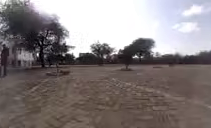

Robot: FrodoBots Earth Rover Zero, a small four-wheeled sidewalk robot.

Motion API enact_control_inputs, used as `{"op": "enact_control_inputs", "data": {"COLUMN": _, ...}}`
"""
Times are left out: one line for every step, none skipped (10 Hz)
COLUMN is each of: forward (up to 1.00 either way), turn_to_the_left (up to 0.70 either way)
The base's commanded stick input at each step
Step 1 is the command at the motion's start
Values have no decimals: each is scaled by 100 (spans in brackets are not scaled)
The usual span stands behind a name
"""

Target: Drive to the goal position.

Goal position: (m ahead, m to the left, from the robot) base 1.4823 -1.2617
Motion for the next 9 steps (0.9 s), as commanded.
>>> {"op": "enact_control_inputs", "data": {"forward": 70, "turn_to_the_left": 0}}
{"op": "enact_control_inputs", "data": {"forward": 70, "turn_to_the_left": 0}}
{"op": "enact_control_inputs", "data": {"forward": 70, "turn_to_the_left": 0}}
{"op": "enact_control_inputs", "data": {"forward": 70, "turn_to_the_left": 0}}
{"op": "enact_control_inputs", "data": {"forward": 70, "turn_to_the_left": 0}}
{"op": "enact_control_inputs", "data": {"forward": 70, "turn_to_the_left": 0}}
{"op": "enact_control_inputs", "data": {"forward": 70, "turn_to_the_left": 0}}
{"op": "enact_control_inputs", "data": {"forward": 70, "turn_to_the_left": 0}}
{"op": "enact_control_inputs", "data": {"forward": 70, "turn_to_the_left": 0}}
